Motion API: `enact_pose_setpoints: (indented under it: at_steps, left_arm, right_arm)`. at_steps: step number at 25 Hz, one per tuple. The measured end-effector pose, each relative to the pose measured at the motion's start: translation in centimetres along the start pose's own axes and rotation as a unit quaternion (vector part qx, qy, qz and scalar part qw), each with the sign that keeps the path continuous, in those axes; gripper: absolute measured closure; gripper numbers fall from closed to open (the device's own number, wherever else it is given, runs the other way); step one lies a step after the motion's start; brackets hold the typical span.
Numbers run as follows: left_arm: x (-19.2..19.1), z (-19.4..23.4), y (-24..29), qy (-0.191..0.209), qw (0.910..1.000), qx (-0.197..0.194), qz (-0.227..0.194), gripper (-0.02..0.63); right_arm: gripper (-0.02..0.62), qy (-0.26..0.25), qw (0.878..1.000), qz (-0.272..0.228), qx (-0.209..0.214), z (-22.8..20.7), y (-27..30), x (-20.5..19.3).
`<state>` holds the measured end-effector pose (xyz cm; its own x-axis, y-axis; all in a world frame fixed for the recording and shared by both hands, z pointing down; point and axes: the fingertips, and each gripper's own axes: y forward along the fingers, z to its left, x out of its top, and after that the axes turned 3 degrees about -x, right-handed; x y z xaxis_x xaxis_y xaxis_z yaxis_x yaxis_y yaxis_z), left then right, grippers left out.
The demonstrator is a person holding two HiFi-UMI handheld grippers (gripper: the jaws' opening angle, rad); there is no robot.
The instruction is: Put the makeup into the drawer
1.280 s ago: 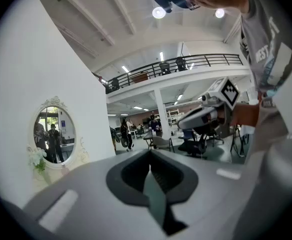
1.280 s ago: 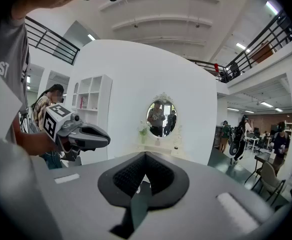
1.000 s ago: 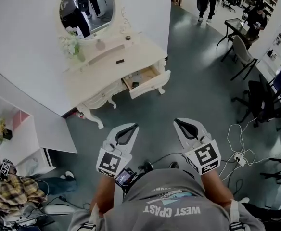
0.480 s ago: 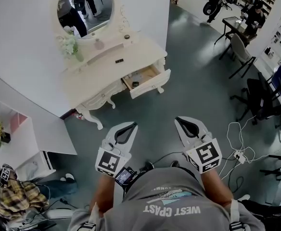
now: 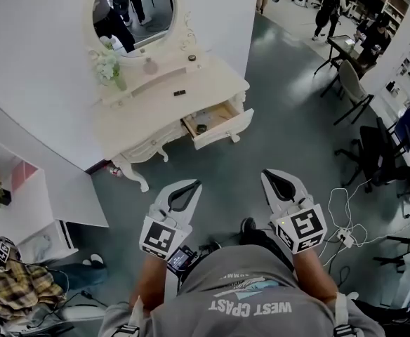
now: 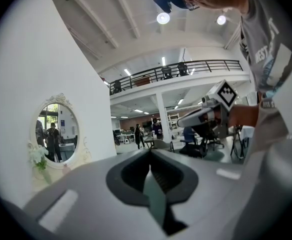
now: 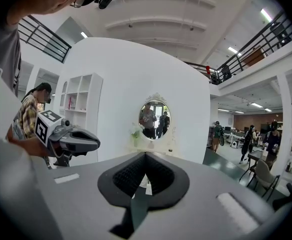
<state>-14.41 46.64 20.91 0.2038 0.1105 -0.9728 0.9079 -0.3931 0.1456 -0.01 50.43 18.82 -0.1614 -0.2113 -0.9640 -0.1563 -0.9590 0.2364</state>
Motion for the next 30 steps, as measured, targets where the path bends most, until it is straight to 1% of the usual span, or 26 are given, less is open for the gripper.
enact_pose_setpoints:
  at_steps: [6, 10, 13, 16, 19, 21, 25, 30]
  left_arm:
    - [-1.5, 2.5, 0.6, -0.012, 0.9997, 0.020, 0.011, 0.604]
    - [-1.9, 4.9, 1.7, -0.014, 0.9987, 0.043, 0.023, 0.604]
    - [-2.5, 6.7, 3.1, -0.026, 0.9971, 0.063, 0.034, 0.604]
    - [-2.7, 8.3, 5.6, -0.029, 0.9958, 0.074, 0.044, 0.604]
    - [-2.7, 10.1, 8.4, -0.018, 0.9951, 0.081, 0.053, 0.604]
    - [-2.5, 11.3, 10.0, -0.019, 0.9939, 0.092, 0.058, 0.604]
    - [-2.2, 13.6, 13.6, -0.037, 0.9896, 0.121, 0.069, 0.604]
    - [-2.5, 15.8, 18.1, -0.030, 0.9853, 0.142, 0.091, 0.604]
  right_arm:
    - [0.594, -0.001, 1.000, 0.000, 0.014, -1.0, 3.6, 0.2]
    - [0.594, 0.003, 1.000, -0.003, 0.028, -2.9, 7.3, 0.5]
    - [0.594, 0.006, 0.999, -0.005, 0.044, -4.5, 10.1, 0.6]
    - [0.594, 0.009, 0.998, -0.007, 0.058, -6.7, 13.1, 0.7]
    - [0.594, 0.014, 0.997, -0.003, 0.074, -9.0, 16.4, 0.4]
    - [0.594, 0.016, 0.996, -0.002, 0.086, -10.4, 18.6, 0.4]
    - [0.594, 0.019, 0.993, -0.006, 0.115, -13.6, 22.6, 0.8]
    - [0.594, 0.022, 0.989, -0.007, 0.148, -16.9, 27.0, 0.4]
